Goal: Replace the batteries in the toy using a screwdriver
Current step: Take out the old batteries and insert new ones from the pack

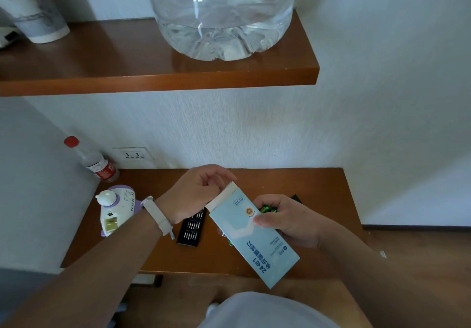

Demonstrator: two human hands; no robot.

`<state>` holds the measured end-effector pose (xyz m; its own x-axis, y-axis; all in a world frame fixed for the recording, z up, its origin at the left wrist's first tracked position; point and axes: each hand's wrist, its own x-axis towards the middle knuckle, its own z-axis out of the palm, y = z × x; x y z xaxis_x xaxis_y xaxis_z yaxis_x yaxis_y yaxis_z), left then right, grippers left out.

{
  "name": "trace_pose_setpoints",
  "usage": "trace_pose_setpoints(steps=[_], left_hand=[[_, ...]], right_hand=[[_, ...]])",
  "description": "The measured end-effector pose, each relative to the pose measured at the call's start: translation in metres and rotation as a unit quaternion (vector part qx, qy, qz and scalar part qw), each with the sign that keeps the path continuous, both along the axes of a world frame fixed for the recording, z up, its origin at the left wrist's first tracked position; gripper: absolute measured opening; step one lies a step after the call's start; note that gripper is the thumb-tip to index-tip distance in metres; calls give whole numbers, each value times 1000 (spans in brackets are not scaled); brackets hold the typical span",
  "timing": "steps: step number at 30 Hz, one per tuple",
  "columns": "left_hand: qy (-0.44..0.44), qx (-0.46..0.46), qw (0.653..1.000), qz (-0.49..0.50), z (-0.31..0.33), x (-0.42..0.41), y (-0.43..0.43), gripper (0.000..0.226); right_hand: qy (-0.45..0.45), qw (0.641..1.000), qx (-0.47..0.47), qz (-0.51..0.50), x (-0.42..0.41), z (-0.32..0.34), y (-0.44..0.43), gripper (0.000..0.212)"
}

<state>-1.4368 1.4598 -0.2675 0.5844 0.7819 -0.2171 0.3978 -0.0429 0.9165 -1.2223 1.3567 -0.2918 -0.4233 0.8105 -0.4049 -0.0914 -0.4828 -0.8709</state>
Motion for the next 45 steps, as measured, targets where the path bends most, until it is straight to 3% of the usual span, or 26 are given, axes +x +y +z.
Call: trace_pose_setpoints(steps=[4, 8, 10, 13, 14, 18, 20, 23, 27, 29, 31, 33, 36, 41, 45], left_hand=[[-62, -129, 975, 170, -14, 9, -21, 42], [-151, -196, 940, 234, -21, 4, -39, 26], [-179, -220, 939, 196, -28, -2, -48, 44], [-172, -241, 951, 89, -35, -8, -58, 90], [-178, -249, 949, 71, -36, -8, -60, 96], [-214, -231, 944, 93, -29, 4, -63, 64], [-237, -229, 936, 124, -23, 14, -65, 50], [-288, -260, 907, 163, -17, 25, -71, 49], [-327, -277, 882, 197, -12, 32, -69, 55], [-323, -261, 887, 201, -11, 32, -66, 55], [-306, -226, 904, 198, -11, 29, -62, 50], [-271, -166, 930, 181, -14, 24, -60, 42], [-209, -75, 966, 134, -18, 14, -58, 42], [-144, 13, 987, 75, -30, 3, -58, 47], [-132, 7, 990, 55, -37, 6, -66, 44]], right_hand=[[1, 1000, -14, 3, -1, 0, -2, 15], [24, 999, -42, -14, -3, -1, -6, 6], [30, 998, -48, -23, -4, -4, -7, 13], [47, 997, -57, -24, -6, -5, -8, 5], [53, 997, -58, -21, -7, -5, -8, 4], [66, 996, -63, -3, -8, -6, -6, 8], [82, 994, -66, 1, -7, -9, -5, 29], [107, 992, -67, 1, -5, -14, -6, 50], [107, 991, -68, -51, -7, -18, -7, 51], [117, 983, -81, -115, -10, -18, -8, 42], [116, 971, -96, -187, -9, -22, -10, 17], [100, 967, -89, -219, -8, -23, -11, 14], [57, 974, -50, -212, -9, -13, -14, 14], [-103, 980, 87, -148, -13, 27, -16, 14], [-177, 962, 178, -104, -25, 51, -11, 7]])
